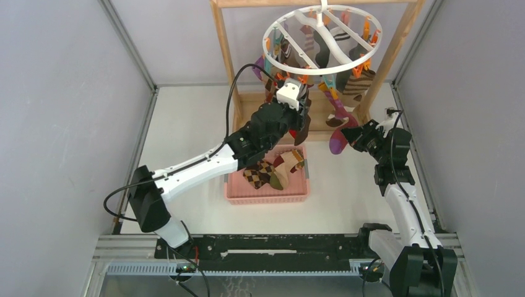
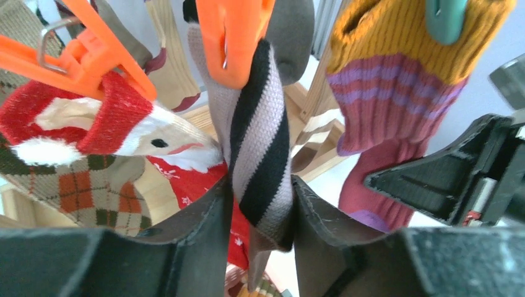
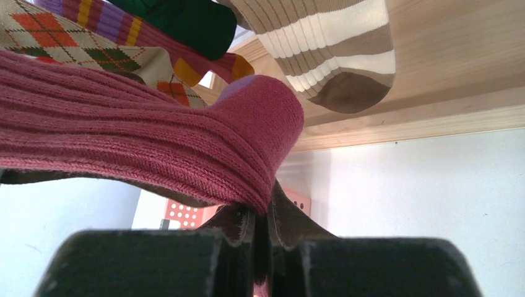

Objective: Remove the socks clipped to the hanger
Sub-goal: Adjust the hanger on the clothesline.

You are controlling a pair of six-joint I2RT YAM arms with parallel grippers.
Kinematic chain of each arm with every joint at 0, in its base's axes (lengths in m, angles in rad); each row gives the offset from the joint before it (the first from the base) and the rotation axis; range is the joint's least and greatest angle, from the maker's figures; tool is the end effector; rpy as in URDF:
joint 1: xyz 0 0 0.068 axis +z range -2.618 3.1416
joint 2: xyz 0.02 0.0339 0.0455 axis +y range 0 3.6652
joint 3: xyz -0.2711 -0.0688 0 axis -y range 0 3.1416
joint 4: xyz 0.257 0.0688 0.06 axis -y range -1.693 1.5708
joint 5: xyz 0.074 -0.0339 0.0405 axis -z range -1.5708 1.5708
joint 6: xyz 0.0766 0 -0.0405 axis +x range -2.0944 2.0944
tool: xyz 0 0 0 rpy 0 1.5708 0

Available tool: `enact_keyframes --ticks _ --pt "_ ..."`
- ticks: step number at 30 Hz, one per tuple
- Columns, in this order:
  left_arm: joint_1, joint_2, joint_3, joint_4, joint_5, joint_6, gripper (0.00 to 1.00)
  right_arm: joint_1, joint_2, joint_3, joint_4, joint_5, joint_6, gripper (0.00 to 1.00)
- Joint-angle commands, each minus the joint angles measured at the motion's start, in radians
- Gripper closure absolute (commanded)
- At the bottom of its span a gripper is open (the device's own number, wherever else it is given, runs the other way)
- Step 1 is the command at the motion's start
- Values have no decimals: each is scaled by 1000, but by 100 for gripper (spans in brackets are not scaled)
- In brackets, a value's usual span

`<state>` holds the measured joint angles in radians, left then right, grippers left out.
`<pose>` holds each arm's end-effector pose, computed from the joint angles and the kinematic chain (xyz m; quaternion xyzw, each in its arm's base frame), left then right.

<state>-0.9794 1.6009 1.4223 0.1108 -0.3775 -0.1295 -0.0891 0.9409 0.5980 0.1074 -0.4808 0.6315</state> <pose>0.2669 -0.3467 0.3880 0.1792 0.7067 -0.2365 0.6423 0.2626 0.0121 0.2696 0.1309 0.7657 0.3412 0.5293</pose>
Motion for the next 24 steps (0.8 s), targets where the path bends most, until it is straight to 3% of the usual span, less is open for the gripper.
enact_keyframes --ticks 1,5,12,17,24 --pt "7 -8 82 22 27 -3 61 8 -4 39 35 -8 0 100" --pt "16 -25 86 -10 39 -19 69 6 -10 39 34 -9 0 94" --pt "28 -35 148 -145 86 -31 69 9 -33 48 0 3 -17 54" --pt "32 -31 186 -221 105 -40 69 19 -68 62 -68 25 -27 37" --pt "34 -24 231 -300 114 -45 68 77 -176 62 -190 45 -64 32"
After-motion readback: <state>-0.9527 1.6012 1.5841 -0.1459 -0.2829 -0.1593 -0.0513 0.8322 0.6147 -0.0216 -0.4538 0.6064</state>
